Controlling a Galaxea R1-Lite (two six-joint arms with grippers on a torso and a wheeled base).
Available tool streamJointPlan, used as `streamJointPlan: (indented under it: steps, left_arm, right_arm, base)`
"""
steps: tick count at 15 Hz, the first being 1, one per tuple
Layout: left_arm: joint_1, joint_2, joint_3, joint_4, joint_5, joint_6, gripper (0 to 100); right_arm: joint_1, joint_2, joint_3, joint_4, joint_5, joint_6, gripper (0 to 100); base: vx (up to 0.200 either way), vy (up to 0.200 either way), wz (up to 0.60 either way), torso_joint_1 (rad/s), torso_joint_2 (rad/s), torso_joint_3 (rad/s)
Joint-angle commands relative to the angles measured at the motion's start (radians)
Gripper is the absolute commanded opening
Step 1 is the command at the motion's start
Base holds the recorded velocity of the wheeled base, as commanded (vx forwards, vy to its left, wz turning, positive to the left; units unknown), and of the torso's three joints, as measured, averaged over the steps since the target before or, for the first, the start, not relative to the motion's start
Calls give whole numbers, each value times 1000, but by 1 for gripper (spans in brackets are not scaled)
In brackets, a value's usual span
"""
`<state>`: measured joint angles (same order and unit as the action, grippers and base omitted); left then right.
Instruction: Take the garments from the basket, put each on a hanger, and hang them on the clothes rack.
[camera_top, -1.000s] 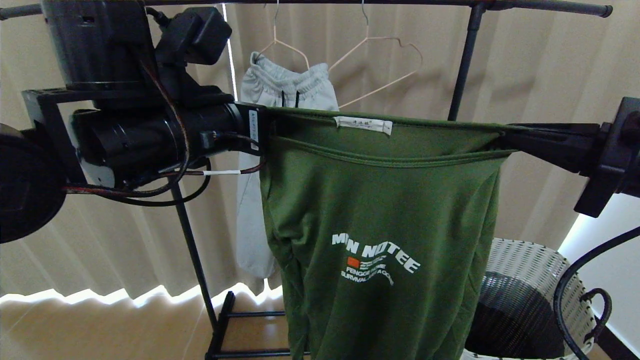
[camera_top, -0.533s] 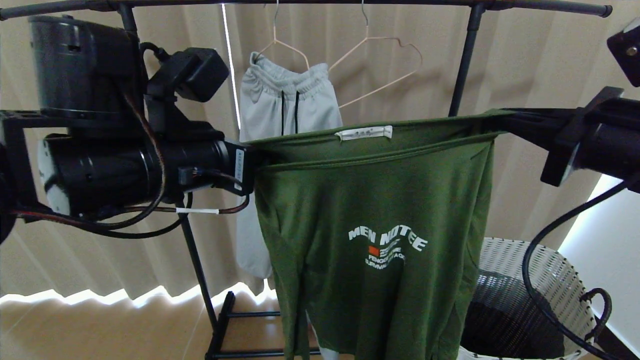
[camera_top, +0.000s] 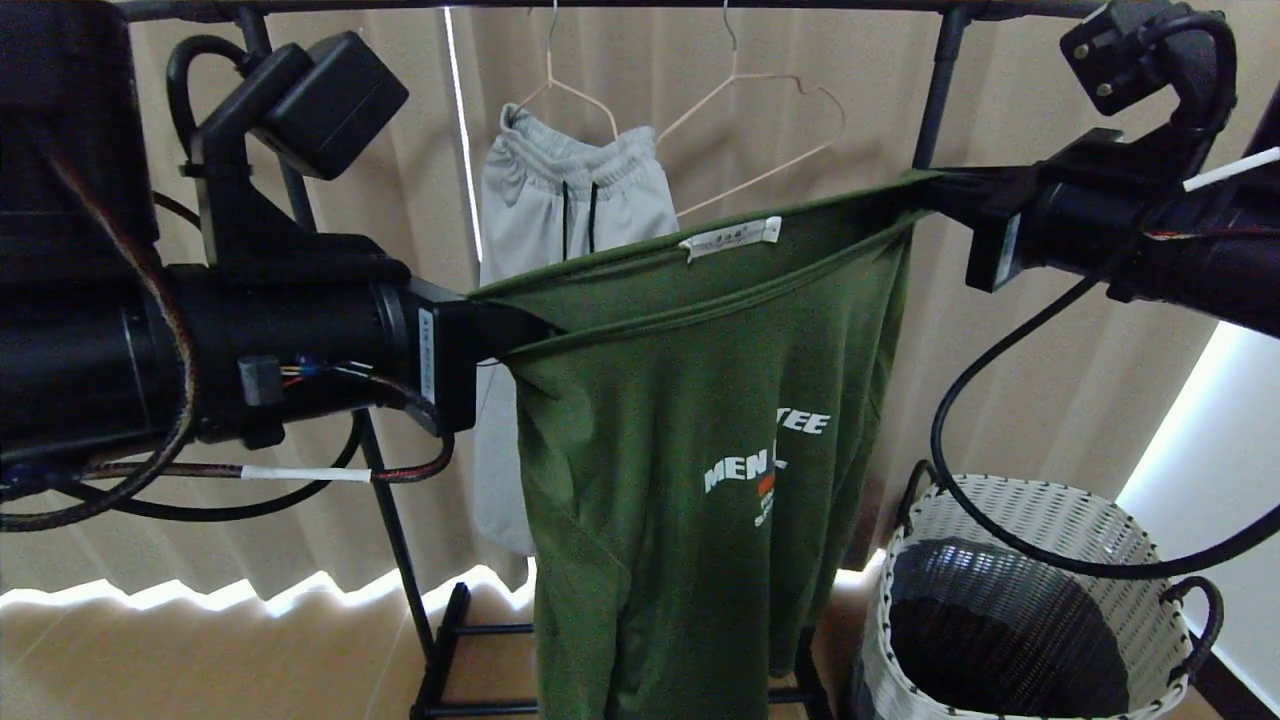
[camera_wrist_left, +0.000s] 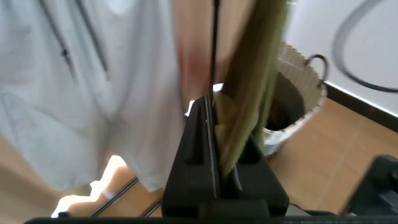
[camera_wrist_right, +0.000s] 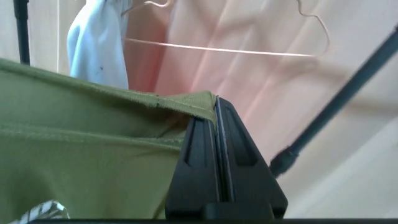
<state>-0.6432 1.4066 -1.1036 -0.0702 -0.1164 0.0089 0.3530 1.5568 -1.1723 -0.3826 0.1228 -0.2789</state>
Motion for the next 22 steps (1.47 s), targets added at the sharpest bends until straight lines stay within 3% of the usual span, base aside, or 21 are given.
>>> streamJointPlan:
  steps: [1, 5, 7, 9, 11, 14, 22]
  left_arm:
    - [-23, -20, 8, -2, 0, 0, 0]
    - [4, 2, -7, -20, 6, 16, 0]
    - [85, 55, -33, -76, 12, 95, 0]
    - [91, 109, -45, -149, 46, 117, 0]
    - [91, 170, -99, -212, 130, 117, 0]
    - [85, 206, -84, -247, 146, 109, 0]
    - [91, 170, -97, -253, 161, 121, 0]
  right_arm:
    - [3, 39, -15, 1, 0, 0, 0]
    - [-3, 19, -4, 13, -25, -2, 0]
    - [-12, -37, -3, 33, -83, -3, 0]
    - [-29, -116, -4, 148, -101, -3, 0]
    - [-29, -196, 31, 249, -92, 0, 0]
    - [-8, -222, 134, 241, -91, 1, 0]
    - [20, -199, 91, 240, -91, -2, 0]
  base:
    - [0, 0, 0, 0, 0, 0]
    - [0, 0, 0, 0, 0, 0]
    - [0, 0, 0, 0, 0, 0]
    - [0, 0, 0, 0, 0, 0]
    - [0, 0, 0, 0, 0, 0]
    - [0, 0, 0, 0, 0, 0]
    - [0, 0, 0, 0, 0, 0]
